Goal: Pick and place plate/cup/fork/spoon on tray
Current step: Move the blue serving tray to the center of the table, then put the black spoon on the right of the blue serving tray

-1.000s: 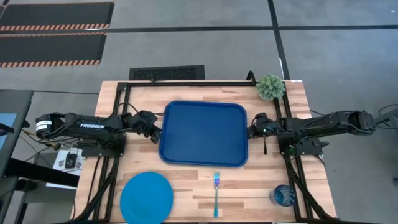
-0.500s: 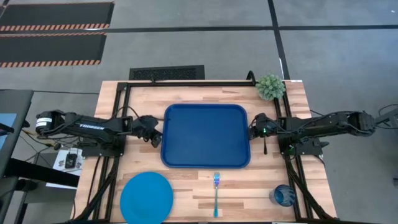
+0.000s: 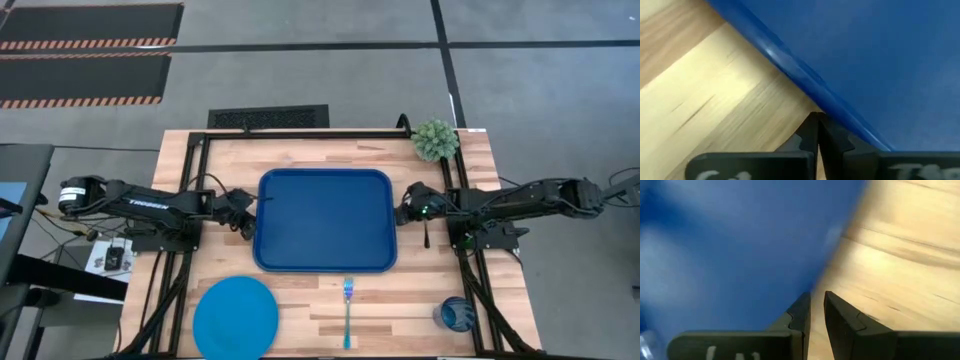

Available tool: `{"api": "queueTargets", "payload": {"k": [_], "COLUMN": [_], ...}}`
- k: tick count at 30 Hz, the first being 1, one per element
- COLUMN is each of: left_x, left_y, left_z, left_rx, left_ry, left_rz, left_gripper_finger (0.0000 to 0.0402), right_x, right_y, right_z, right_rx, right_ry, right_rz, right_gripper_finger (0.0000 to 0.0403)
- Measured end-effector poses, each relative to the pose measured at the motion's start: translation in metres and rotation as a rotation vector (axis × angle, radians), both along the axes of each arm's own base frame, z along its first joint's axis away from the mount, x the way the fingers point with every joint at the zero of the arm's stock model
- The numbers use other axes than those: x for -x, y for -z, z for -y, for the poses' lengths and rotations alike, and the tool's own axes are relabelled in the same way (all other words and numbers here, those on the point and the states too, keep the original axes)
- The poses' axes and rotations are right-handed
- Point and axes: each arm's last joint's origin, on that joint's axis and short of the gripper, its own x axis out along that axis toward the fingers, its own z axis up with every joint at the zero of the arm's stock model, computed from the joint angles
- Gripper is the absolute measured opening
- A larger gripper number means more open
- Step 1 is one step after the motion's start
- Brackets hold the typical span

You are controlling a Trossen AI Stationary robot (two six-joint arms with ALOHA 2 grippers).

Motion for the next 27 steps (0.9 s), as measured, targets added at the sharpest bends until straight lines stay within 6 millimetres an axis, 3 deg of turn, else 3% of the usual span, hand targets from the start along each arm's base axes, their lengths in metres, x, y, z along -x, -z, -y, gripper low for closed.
{"api": "queueTargets", "payload": {"k": [9,16,23,27], "left_x": [0.007,0.024,0.036,0.040], "left_y": [-0.004,-0.014,-0.032,-0.044], "left_z": [0.000,0.000,0.002,0.003], "left_rx": [-0.026,-0.087,-0.166,-0.207], "left_ry": [-0.021,-0.060,0.005,0.022], "left_rz": [-0.021,-0.039,0.079,0.190], "left_gripper_finger": [0.0000,0.0000,0.0000,0.0000], "right_x": [-0.004,-0.004,-0.003,-0.006], "right_y": [-0.005,-0.007,-0.007,-0.019], "right_z": [0.001,0.003,0.006,0.007], "right_rx": [0.042,0.057,0.083,0.120], "right_ry": [-0.022,-0.020,-0.033,-0.082], "right_rz": [0.032,0.022,-0.016,-0.064], "right_gripper_finger": [0.0079,0.0079,0.0078,0.0070]}}
